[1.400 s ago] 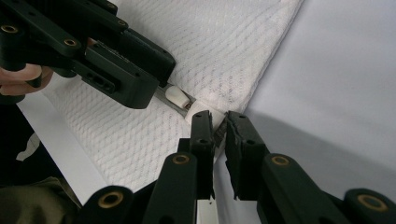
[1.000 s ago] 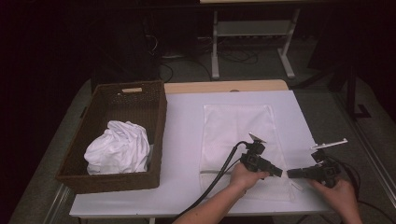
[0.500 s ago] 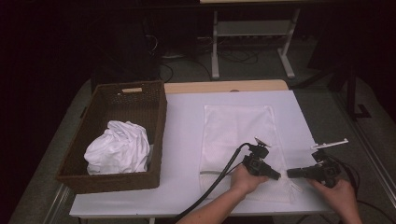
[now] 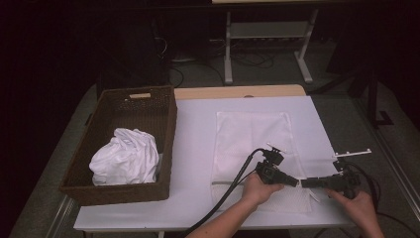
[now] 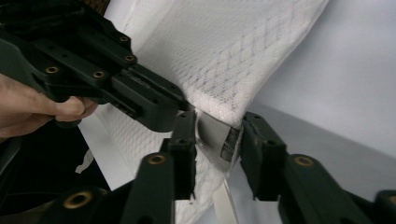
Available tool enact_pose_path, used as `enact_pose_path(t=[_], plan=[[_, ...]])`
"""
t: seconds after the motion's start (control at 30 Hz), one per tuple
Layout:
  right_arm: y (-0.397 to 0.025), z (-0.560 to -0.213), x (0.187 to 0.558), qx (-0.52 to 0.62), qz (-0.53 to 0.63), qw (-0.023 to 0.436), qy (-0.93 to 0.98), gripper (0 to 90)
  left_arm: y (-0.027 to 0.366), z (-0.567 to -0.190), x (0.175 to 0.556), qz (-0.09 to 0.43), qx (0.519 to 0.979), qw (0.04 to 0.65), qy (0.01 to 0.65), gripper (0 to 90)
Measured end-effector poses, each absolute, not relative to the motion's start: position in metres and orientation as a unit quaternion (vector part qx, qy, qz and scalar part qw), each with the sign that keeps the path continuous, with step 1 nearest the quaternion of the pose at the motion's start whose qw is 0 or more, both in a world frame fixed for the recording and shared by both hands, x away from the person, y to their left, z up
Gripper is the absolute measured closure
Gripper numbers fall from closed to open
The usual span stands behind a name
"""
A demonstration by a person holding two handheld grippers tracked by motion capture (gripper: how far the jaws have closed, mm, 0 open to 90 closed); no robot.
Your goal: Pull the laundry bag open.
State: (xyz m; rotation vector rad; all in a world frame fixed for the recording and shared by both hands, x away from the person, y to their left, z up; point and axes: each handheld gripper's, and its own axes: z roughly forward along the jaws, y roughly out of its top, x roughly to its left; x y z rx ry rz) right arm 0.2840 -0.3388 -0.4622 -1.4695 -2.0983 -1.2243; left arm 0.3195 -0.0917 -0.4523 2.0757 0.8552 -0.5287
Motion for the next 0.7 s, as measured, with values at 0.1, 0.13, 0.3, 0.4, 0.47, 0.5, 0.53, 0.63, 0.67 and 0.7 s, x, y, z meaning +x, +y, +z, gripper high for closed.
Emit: enact_pose_path(t=[0.1,0.13,0.3,0.4,0.47,0.5,0.53,0.63,0.67,0.7], plan=[[-0.337,-0.461,0.282,-0.509,-0.428,0.146,-0.733,75.1,-0.091,-0.454,0.319,-0.206,0.822,0.406,0.342,86.3],[-0.337,-0.461,0.282,-0.509,-0.43,0.146,-0.732,77.3,-0.091,-0.455,0.318,-0.202,0.823,0.405,0.343,86.3],[-0.336,-0.456,0.279,-0.504,-0.43,0.14,-0.736,82.8,-0.089,-0.453,0.315,-0.191,0.824,0.411,0.341,86.5],[-0.335,-0.453,0.278,-0.502,-0.424,0.131,-0.743,83.7,-0.089,-0.452,0.313,-0.185,0.823,0.415,0.34,86.6],[-0.334,-0.452,0.278,-0.502,-0.419,0.124,-0.747,84.1,-0.089,-0.452,0.312,-0.183,0.825,0.414,0.339,86.6],[-0.333,-0.451,0.278,-0.503,-0.415,0.122,-0.748,84.3,-0.088,-0.452,0.312,-0.181,0.826,0.413,0.337,86.7],[-0.332,-0.45,0.278,-0.503,-0.411,0.117,-0.751,84.4,-0.088,-0.452,0.312,-0.18,0.826,0.413,0.338,86.6],[-0.329,-0.448,0.278,-0.503,-0.402,0.109,-0.758,84.6,-0.087,-0.452,0.31,-0.176,0.826,0.414,0.34,86.6],[-0.328,-0.448,0.278,-0.502,-0.398,0.107,-0.76,84.6,-0.087,-0.453,0.311,-0.176,0.826,0.415,0.339,86.7],[-0.327,-0.448,0.278,-0.501,-0.397,0.105,-0.761,84.6,-0.086,-0.453,0.31,-0.175,0.825,0.415,0.341,86.6]])
